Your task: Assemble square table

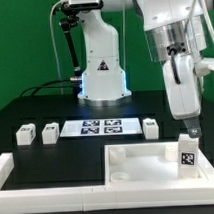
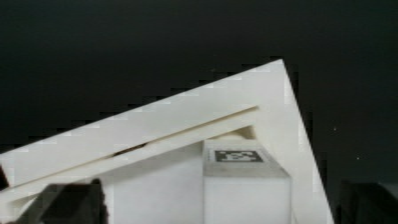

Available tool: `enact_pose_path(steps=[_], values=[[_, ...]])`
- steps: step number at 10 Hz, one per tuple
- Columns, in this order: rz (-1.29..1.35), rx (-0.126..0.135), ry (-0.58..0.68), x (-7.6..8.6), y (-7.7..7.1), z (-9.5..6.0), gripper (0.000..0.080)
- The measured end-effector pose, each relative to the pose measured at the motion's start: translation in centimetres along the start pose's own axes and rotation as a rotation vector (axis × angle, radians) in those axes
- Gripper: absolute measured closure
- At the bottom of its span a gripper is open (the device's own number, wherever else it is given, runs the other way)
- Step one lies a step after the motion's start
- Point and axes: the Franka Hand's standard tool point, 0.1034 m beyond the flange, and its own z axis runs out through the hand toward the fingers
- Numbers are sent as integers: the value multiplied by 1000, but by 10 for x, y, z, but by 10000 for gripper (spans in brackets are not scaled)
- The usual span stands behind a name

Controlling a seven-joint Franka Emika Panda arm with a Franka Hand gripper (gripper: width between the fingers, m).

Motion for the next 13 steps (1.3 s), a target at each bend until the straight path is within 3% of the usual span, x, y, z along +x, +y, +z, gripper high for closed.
enact_pose_path(steps=[4, 8, 9, 13], values=[[-4, 0, 0, -1, 1, 0, 151], [-210, 3, 6, -15, 60, -10, 151], [-299, -7, 8, -14, 62, -8, 151], [-592, -9, 8, -13, 62, -7, 151]])
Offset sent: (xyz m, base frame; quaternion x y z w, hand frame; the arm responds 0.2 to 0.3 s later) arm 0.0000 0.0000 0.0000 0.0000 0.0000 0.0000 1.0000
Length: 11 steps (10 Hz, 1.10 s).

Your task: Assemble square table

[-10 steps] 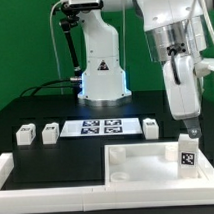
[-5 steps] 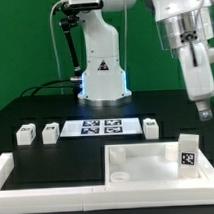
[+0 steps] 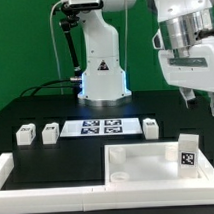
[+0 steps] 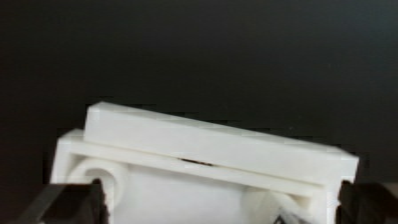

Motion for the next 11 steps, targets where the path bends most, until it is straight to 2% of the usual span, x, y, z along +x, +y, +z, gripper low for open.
enact_pose_path(steps=[1, 2, 4, 5, 6, 11], values=[[-80, 0, 0, 0, 0, 0, 151], [-184, 3, 7, -2, 8, 3, 151], [-357, -7, 18, -10, 36, 11, 151], [-424, -16, 23, -12, 45, 16, 151], [-503, -32, 26, -14, 48, 19, 151], [-783, -35, 26, -11, 47, 18, 151]])
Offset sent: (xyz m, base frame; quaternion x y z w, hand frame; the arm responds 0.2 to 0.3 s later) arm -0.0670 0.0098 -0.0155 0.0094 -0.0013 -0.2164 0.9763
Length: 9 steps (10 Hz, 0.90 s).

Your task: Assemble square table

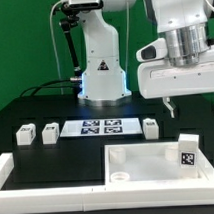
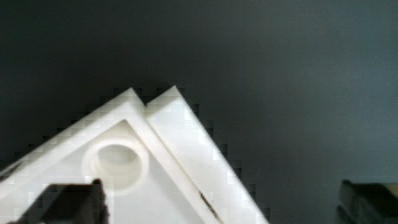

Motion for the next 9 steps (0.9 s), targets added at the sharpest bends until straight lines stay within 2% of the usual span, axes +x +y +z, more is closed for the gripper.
enact_pose_path(steps=[1, 3, 5, 6, 7, 9], values=[[-88, -1, -1, -1, 2, 1, 151], [-206, -37, -34, -19, 25, 11, 151], [-436, -74, -35, -31, 69, 21, 151], [-483, -89, -28, -34, 87, 25, 151], [-569, -99, -9, -32, 91, 27, 151], [-591, -103, -12, -32, 91, 27, 151]])
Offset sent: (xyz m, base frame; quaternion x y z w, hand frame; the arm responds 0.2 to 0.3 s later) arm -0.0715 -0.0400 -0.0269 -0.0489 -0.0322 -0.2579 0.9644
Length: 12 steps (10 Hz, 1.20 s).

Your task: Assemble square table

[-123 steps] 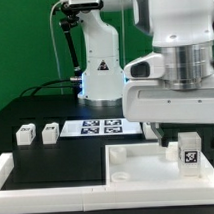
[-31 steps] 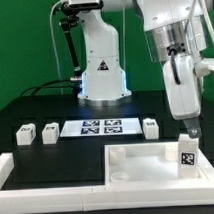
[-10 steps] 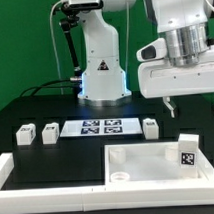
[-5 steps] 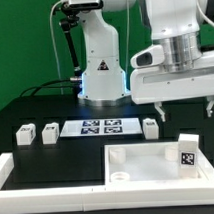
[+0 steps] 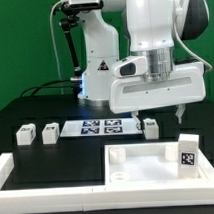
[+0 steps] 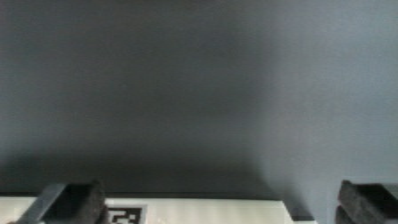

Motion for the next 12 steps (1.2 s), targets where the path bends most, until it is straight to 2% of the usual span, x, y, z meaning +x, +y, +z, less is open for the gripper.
enact_pose_path(steps=[2, 3, 4, 6, 8, 12], values=[[7, 7, -26, -3, -1, 1, 151], [7, 22, -98, -9, -4, 3, 151], [11, 42, -227, -21, -2, 4, 151], [34, 32, -458, -41, 4, 8, 151], [68, 24, -561, -45, 6, 17, 151], [83, 54, -844, -54, 5, 16, 151]])
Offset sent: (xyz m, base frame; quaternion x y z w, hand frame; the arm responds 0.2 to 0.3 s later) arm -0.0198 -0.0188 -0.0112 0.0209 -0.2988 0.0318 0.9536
